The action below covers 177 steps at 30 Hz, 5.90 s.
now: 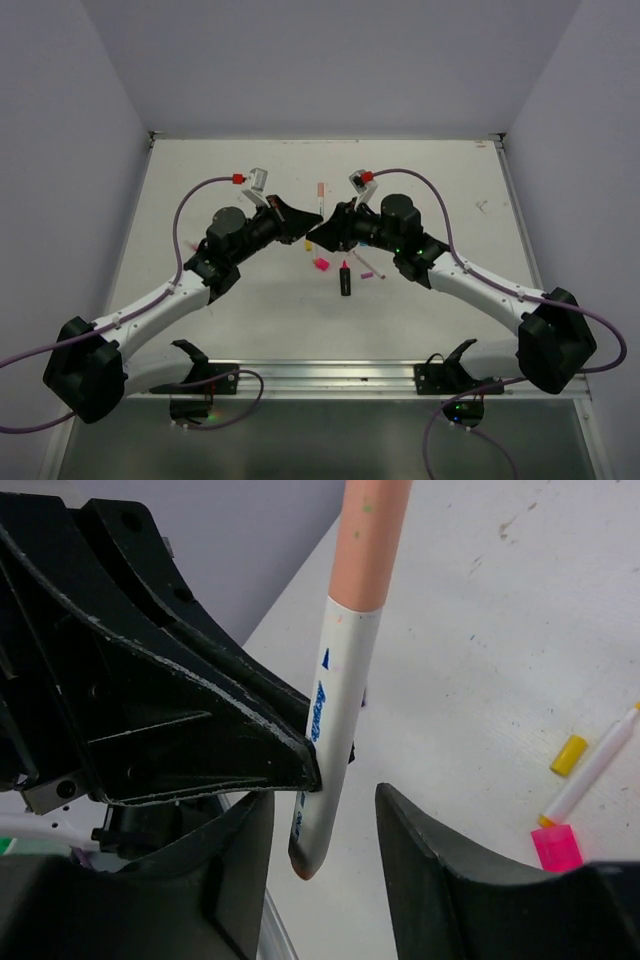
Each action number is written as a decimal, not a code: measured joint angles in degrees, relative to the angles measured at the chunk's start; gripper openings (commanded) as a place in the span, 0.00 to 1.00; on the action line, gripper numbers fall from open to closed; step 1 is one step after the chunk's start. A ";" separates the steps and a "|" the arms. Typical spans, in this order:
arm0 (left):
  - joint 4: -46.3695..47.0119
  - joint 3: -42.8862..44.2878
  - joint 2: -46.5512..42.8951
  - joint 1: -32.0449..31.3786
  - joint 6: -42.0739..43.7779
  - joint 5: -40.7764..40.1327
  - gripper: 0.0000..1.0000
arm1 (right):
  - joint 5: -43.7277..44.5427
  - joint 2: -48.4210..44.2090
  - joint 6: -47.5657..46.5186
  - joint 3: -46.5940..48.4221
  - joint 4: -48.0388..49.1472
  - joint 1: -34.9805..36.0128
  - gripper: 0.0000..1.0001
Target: Open the pen caps
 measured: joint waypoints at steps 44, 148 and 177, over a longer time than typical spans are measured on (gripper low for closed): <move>-3.28 7.87 2.84 0.90 9.75 5.22 0.57 | -9.01 -4.15 -11.65 0.04 -13.00 0.35 0.00; -27.96 41.94 56.76 -12.35 1.36 -2.82 0.41 | 12.04 16.11 -16.76 -0.35 -37.55 -21.44 0.33; -45.94 18.14 12.37 10.03 6.88 -28.76 1.00 | 12.61 -10.67 -13.09 -0.76 -40.52 -21.62 0.96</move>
